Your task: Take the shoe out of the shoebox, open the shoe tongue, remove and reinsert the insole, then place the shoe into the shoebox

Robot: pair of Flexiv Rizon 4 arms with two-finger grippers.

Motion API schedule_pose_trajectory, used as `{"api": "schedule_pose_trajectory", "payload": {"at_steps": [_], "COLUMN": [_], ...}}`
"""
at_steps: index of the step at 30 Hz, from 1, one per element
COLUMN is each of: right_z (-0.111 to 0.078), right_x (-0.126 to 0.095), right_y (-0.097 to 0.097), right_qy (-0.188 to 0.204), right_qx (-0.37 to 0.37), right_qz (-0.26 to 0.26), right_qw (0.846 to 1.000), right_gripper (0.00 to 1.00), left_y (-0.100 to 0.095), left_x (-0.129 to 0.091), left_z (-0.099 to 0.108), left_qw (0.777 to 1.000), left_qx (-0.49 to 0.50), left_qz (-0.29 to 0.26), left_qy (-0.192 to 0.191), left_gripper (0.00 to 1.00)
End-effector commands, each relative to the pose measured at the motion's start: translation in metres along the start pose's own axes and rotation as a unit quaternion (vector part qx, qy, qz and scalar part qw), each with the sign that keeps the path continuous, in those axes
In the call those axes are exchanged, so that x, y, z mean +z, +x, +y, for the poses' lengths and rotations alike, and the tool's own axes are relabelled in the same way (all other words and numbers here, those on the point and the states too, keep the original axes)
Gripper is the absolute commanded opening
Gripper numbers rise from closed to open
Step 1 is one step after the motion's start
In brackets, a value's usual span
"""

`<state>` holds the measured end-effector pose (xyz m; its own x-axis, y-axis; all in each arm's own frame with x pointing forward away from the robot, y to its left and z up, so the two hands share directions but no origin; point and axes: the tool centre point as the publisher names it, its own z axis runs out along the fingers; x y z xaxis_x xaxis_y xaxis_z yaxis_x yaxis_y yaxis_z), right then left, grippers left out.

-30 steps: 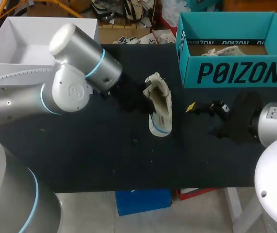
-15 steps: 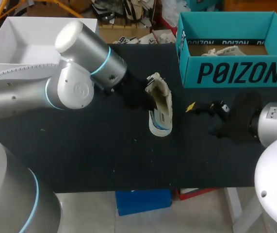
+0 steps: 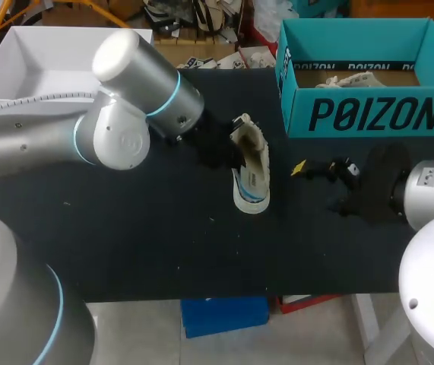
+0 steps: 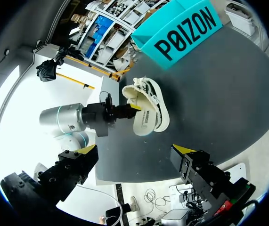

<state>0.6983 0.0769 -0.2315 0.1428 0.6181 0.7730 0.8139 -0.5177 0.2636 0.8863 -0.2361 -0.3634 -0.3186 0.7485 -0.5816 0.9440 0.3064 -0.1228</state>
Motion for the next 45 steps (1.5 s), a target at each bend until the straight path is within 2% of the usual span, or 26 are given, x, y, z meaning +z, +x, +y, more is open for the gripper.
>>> {"api": "schedule_pose_trajectory", "payload": {"at_steps": [1,8,13,15,16,17,18,21,24,30,35,38,45], "right_z": [0.0,0.0,0.0,0.0,0.0,0.0,0.0,0.0,0.0,0.0,0.0,0.0,0.0], "right_x": [-0.001,-0.001,-0.001,-0.001,-0.001,-0.001,-0.001,-0.001,-0.001,-0.001,-0.001,-0.001,-0.001], "right_y": [-0.007,-0.007,-0.007,-0.007,-0.007,-0.007,-0.007,-0.007,-0.007,-0.007,-0.007,-0.007,-0.007], "right_qy": [0.029,0.029,0.029,0.029,0.029,0.029,0.029,0.029,0.029,0.029,0.029,0.029,0.029], "right_qx": [0.008,0.008,0.008,0.008,0.008,0.008,0.008,0.008,0.008,0.008,0.008,0.008,0.008], "right_qz": [0.02,0.02,0.02,0.02,0.02,0.02,0.02,0.02,0.02,0.02,0.02,0.02,0.02], "right_qw": [0.999,0.999,0.999,0.999,0.999,0.999,0.999,0.999,0.999,0.999,0.999,0.999,0.999], "right_gripper": [1.0,1.0,1.0,1.0,1.0,1.0,1.0,1.0,1.0,1.0,1.0,1.0,1.0], "left_y": [-0.002,-0.004,-0.005,-0.006,-0.007,-0.007,-0.007,-0.006,-0.003,0.003,0.009,0.011,0.01], "left_x": [0.004,0.01,0.012,0.011,0.01,0.009,0.007,0.002,-0.002,-0.004,0.001,0.005,0.008], "left_z": [0.002,0.015,0.014,0.009,0.006,0.004,0.001,-0.006,-0.022,-0.039,-0.053,-0.056,-0.039], "left_qw": [1.0,0.999,1.0,1.0,1.0,1.0,1.0,1.0,0.999,0.998,0.997,0.997,0.999], "left_qx": [-0.002,-0.012,-0.016,-0.01,-0.009,-0.007,-0.007,-0.004,0.005,0.01,0.02,0.023,0.02], "left_qz": [0.007,0.018,0.018,0.01,0.008,0.006,0.0,-0.01,-0.013,-0.021,-0.005,-0.003,-0.001], "left_qy": [-0.009,-0.025,-0.021,-0.008,-0.004,0.0,0.005,0.018,0.032,0.05,0.07,0.072,0.044], "left_gripper": [0.0,0.0,0.0,0.0,0.07,0.28,0.39,0.44,0.4,0.24,0.0,0.0,0.0]}}
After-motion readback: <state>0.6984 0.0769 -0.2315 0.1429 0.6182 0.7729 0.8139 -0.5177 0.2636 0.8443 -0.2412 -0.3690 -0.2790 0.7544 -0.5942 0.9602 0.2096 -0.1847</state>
